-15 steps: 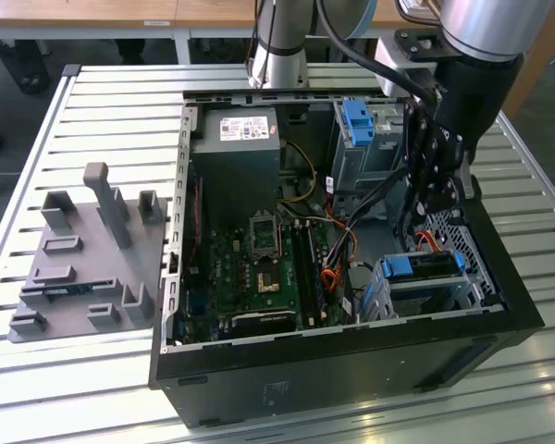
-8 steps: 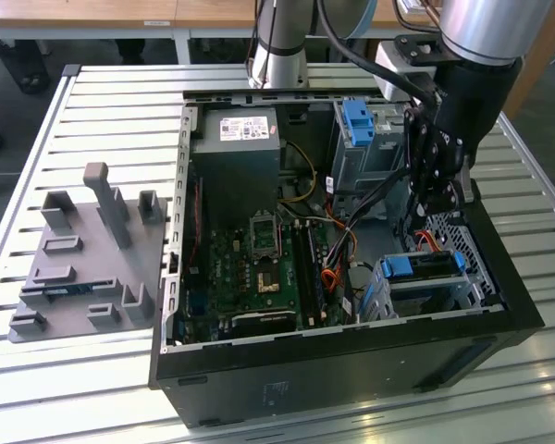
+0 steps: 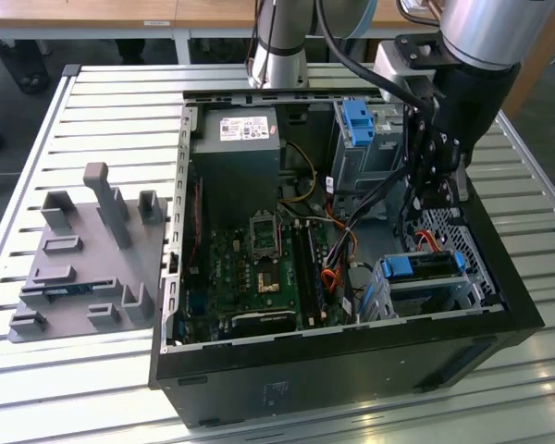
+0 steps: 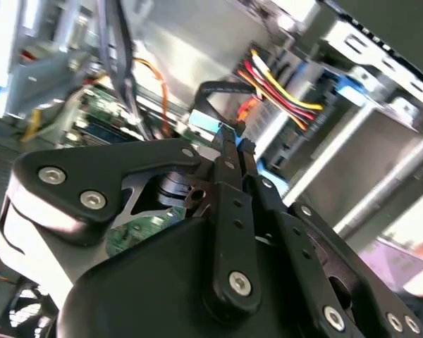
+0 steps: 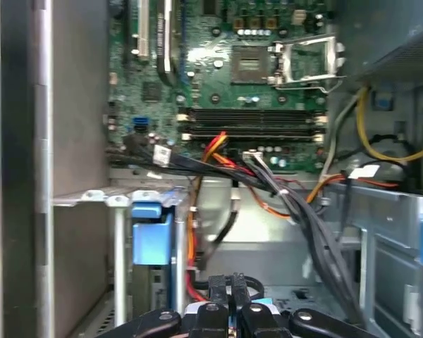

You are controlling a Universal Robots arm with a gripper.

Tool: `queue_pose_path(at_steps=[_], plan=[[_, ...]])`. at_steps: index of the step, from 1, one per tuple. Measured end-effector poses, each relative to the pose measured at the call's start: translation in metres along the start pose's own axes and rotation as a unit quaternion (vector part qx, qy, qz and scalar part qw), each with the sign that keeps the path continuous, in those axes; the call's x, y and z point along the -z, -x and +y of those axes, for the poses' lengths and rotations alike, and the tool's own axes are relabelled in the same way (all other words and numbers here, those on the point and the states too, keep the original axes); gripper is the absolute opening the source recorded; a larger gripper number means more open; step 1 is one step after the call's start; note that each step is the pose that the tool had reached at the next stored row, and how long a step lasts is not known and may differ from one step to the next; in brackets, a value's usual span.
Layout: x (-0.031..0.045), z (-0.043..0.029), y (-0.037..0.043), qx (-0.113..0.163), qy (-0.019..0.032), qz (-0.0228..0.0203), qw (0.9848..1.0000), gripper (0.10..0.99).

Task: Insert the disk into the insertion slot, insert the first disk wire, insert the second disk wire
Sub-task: 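Insert the second disk wire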

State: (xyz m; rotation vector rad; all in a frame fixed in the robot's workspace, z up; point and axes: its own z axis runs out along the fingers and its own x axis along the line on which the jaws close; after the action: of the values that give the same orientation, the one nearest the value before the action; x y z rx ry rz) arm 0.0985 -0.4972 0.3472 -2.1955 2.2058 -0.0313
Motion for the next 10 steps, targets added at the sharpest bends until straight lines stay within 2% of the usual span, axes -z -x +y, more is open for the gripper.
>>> queue_pose_path(at_steps=[1,2,5,10], plan=[[-0.0004,0.0000,-0.0003,0.000,0.0000,-0.0057,1.0000,0.149],[-0.0009,0.0000,-0.0008,0.000,0.0000,-0.0086,1.0000,0.149],[-0.0026,0.0000,-0.0034,0.000,0.0000,-0.0105,0.9999,0.149],[-0.0061,0.0001,-0.0182,0.000,0.0000,-0.0133,0.9999,0.149]])
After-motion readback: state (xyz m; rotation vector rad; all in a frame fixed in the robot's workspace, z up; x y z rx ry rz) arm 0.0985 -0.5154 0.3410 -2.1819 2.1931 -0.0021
